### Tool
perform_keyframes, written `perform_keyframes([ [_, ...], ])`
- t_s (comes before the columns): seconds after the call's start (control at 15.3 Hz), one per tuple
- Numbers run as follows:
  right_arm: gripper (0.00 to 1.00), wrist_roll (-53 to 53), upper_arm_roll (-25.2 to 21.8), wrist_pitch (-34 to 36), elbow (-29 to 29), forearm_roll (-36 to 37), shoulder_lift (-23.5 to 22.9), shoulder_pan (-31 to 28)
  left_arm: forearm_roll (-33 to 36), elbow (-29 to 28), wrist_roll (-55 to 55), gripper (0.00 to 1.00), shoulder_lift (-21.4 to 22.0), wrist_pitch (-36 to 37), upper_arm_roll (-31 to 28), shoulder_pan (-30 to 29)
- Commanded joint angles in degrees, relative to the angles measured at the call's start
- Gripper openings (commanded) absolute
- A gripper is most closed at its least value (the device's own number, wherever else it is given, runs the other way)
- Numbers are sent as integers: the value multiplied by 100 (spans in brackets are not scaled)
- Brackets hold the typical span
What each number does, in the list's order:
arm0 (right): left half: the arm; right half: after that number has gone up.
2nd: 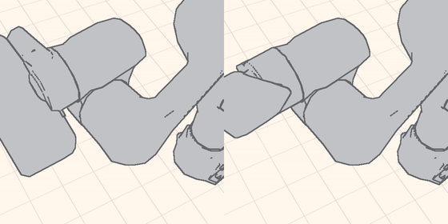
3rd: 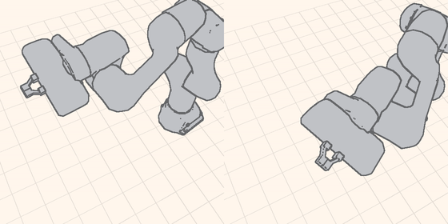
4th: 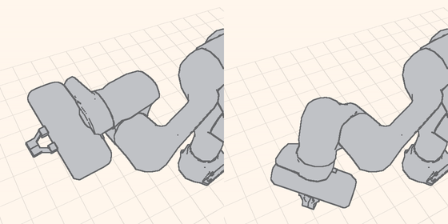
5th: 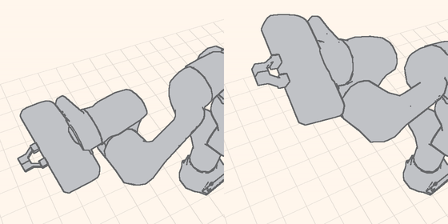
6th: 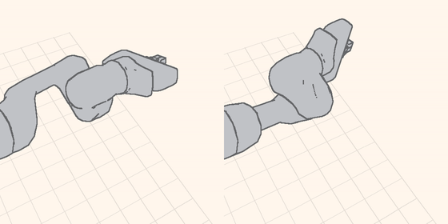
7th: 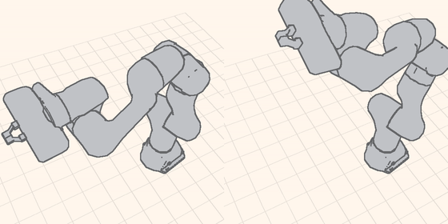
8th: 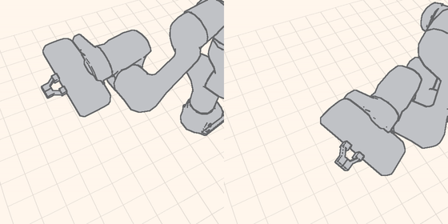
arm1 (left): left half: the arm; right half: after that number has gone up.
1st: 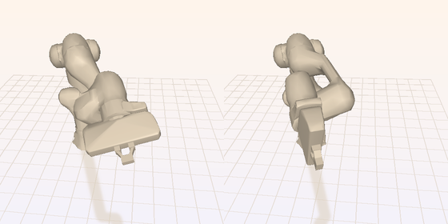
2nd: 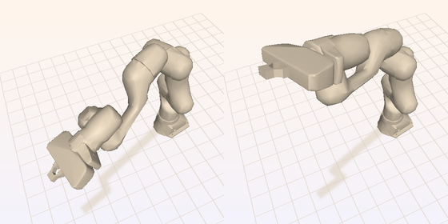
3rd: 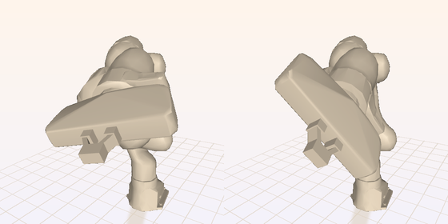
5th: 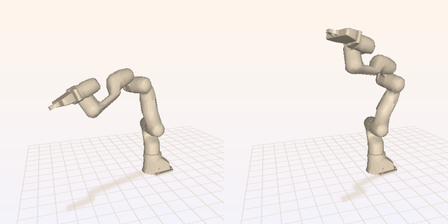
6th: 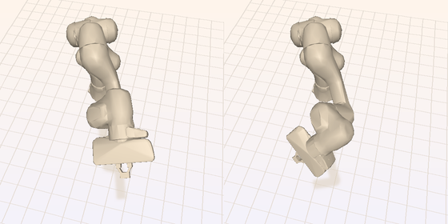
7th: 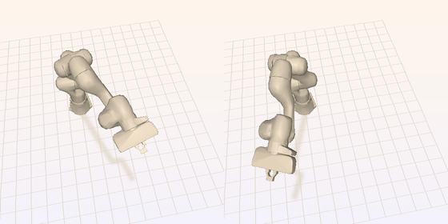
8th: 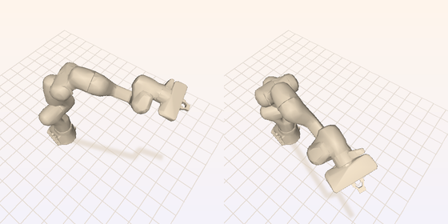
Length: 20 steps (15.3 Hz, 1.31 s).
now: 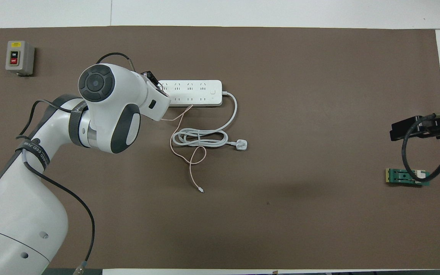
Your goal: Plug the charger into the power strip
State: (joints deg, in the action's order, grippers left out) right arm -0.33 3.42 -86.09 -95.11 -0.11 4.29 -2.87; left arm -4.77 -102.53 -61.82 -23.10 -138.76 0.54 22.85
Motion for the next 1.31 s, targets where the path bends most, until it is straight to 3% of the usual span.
perform_keyframes([
  [0.0, 100, -55, 45, 92, 28, -103, 19, -91, -6, -67, 135, 0, -142, 542, -45, 0],
  [0.65, 100, -55, 45, 92, 28, -103, 19, -91, 73, 654, 65, 0, -661, 1070, -45, -123],
  [0.92, 100, -55, 45, 92, 37, -103, 19, -91, 82, 1989, -41, 0, -1478, 2414, -45, -132],
  [1.24, 100, -55, 45, 92, 37, -103, 19, -91, 81, 1772, -329, 0, -1496, 1977, -45, -62],
])
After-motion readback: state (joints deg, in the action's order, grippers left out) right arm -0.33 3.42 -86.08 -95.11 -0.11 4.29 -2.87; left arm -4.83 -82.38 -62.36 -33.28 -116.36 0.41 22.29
